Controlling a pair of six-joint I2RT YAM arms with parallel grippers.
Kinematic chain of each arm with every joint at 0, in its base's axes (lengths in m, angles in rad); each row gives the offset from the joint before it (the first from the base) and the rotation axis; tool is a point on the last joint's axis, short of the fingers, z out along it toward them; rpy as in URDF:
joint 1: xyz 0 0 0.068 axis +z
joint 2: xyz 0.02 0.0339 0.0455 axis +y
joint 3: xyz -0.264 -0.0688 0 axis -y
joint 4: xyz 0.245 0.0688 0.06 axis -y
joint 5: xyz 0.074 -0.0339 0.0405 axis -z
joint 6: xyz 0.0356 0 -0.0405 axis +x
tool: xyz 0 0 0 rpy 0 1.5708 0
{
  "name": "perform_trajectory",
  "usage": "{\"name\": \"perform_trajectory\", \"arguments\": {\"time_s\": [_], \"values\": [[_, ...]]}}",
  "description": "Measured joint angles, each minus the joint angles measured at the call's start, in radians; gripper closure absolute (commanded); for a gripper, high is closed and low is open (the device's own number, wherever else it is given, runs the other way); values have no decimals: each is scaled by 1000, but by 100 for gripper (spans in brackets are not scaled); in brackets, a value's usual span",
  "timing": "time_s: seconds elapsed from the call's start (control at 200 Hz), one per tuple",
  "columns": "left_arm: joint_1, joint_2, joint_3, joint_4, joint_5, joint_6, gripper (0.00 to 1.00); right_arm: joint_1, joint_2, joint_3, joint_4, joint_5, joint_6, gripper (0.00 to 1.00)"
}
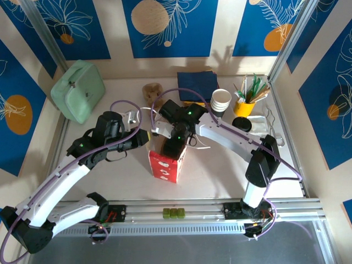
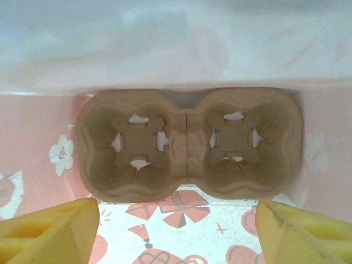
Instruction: Pack the takeout coffee
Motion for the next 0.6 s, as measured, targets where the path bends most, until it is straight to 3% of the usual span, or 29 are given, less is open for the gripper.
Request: {"name": "perform_trajectory", "arguments": {"time_s": [0.41, 0.6], "values": [[0, -1, 2, -8, 0, -13, 92, 21, -117, 45, 10, -12, 80, 24], [0, -1, 3, -13, -2, -23, 64, 11, -174, 161, 2, 13, 235, 17]]}}
